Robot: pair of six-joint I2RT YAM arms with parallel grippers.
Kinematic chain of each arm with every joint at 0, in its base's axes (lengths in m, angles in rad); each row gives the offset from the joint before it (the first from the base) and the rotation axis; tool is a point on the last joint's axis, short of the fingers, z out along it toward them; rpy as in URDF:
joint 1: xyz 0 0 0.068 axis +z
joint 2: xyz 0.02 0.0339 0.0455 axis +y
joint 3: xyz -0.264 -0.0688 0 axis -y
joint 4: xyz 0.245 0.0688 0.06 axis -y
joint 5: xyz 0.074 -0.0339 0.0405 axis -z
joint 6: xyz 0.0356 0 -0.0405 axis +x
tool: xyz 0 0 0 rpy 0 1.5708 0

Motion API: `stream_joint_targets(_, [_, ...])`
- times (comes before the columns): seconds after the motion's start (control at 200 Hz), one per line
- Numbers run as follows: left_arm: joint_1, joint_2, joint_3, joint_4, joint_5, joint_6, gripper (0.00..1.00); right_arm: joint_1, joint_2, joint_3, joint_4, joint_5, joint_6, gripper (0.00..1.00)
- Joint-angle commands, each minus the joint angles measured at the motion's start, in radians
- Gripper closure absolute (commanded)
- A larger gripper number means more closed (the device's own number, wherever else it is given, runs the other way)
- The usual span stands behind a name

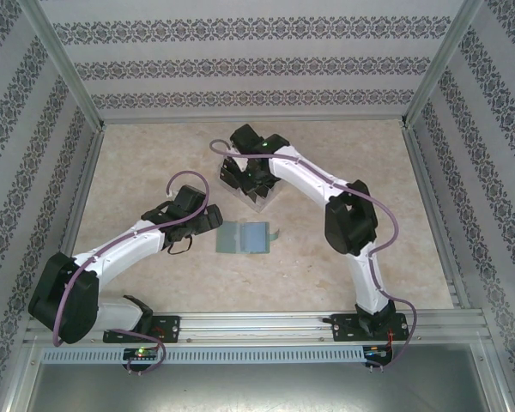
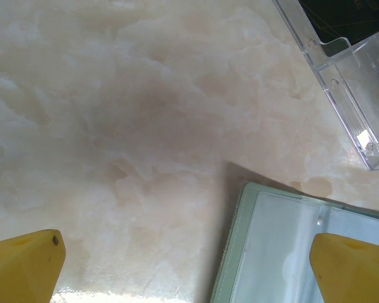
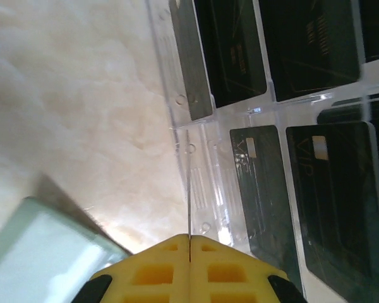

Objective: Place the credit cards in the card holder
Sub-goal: Pick up the credit card from the storage box, then insert the credit card into the card slot.

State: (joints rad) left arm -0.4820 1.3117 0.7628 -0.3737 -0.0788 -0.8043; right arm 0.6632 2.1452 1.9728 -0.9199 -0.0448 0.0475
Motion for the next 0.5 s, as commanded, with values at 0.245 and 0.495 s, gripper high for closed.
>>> stream_joint_targets(0.245, [0.015, 0.045, 0.038, -0.077, -0.032, 0.120, 0.00, -0.047, -0.469, -0.571, 0.435, -0.255, 0.391, 1.00])
stream_joint_targets(0.495, [0.008, 0.140, 0.086, -0.116, 0.005, 0.241, 0.00, -0.047, -0.646, -1.052, 0.939, -0.343, 0.789, 1.00])
